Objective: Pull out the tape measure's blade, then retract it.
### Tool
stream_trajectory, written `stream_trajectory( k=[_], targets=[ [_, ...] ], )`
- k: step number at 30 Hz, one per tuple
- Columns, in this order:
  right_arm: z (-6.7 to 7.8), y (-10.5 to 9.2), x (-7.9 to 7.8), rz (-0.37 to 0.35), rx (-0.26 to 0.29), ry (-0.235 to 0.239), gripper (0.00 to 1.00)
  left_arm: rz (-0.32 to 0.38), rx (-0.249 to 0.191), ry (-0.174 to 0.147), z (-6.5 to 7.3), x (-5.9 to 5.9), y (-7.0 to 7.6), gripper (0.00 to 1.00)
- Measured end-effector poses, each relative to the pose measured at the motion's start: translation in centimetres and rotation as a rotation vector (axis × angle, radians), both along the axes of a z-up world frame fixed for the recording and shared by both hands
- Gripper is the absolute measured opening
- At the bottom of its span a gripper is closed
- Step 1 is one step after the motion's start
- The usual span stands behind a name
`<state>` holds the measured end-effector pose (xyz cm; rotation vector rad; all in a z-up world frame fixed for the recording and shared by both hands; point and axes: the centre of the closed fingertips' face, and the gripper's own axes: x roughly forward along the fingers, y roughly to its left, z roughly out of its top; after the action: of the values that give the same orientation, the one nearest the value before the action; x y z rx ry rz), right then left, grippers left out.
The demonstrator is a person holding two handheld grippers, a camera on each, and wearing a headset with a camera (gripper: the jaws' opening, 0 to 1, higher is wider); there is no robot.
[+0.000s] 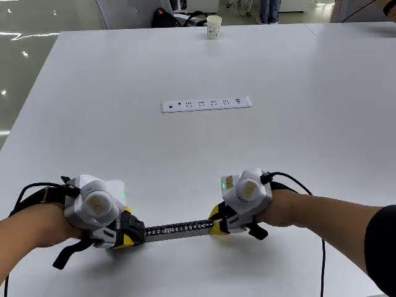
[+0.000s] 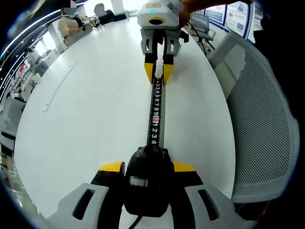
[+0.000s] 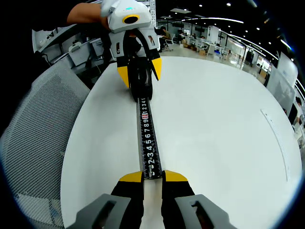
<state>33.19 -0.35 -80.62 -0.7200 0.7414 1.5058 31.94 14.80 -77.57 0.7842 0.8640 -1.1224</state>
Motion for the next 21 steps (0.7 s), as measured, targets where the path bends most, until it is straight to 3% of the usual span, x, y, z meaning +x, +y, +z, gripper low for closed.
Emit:
stream_trajectory(
  k=[21],
  targets=[
    [0.0, -1.2, 0.2, -0.021, 0.0, 0.004, 0.09, 0.002, -0.001, -0.001, 0.0, 0.0, 0.1, 0.31]
  ],
)
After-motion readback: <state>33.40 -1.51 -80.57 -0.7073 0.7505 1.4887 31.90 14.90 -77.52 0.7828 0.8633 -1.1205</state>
